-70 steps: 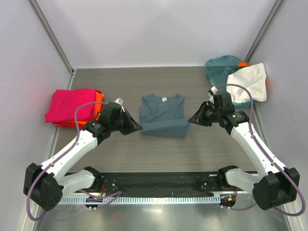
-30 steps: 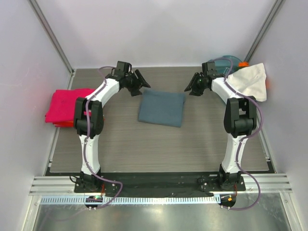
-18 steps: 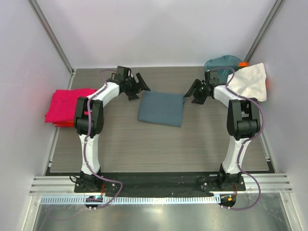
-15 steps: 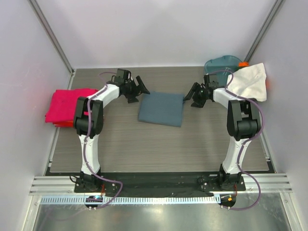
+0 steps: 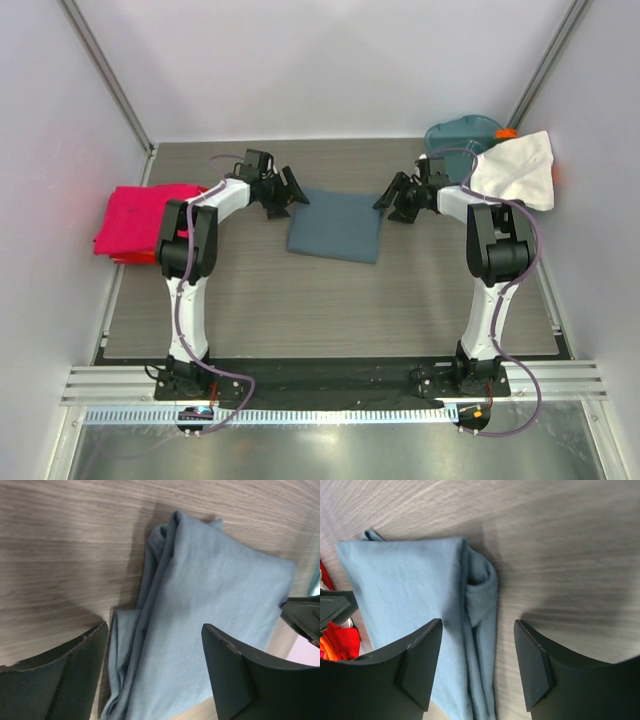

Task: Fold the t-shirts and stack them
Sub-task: Fold the tshirt

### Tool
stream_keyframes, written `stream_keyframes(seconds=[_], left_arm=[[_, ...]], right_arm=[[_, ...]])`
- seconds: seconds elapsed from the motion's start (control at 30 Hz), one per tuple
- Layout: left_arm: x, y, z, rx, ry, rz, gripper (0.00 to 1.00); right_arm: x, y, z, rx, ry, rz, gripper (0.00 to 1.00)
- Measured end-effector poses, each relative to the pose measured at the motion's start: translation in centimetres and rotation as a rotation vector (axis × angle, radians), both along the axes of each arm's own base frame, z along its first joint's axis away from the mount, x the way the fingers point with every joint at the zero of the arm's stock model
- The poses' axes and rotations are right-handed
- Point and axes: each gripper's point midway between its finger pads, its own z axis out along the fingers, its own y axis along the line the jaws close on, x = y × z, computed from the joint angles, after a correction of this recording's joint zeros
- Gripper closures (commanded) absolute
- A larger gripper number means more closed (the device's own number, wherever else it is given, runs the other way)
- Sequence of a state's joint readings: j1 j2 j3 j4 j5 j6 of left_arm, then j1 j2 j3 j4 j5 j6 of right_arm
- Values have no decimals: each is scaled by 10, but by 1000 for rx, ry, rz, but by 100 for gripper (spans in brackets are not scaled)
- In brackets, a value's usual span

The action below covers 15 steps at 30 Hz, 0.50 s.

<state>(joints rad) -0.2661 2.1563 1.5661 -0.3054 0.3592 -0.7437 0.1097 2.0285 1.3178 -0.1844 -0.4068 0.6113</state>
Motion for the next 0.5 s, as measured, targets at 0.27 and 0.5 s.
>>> stream_keyframes(seconds=[0.27, 0.5], left_arm=[[14, -5, -4, -2, -22, 6, 34], [34, -15, -6, 20, -75, 15, 42]], right_arm=[[14, 12, -3, 2, -29, 16, 44], [24, 17, -9, -21, -39, 9, 65]])
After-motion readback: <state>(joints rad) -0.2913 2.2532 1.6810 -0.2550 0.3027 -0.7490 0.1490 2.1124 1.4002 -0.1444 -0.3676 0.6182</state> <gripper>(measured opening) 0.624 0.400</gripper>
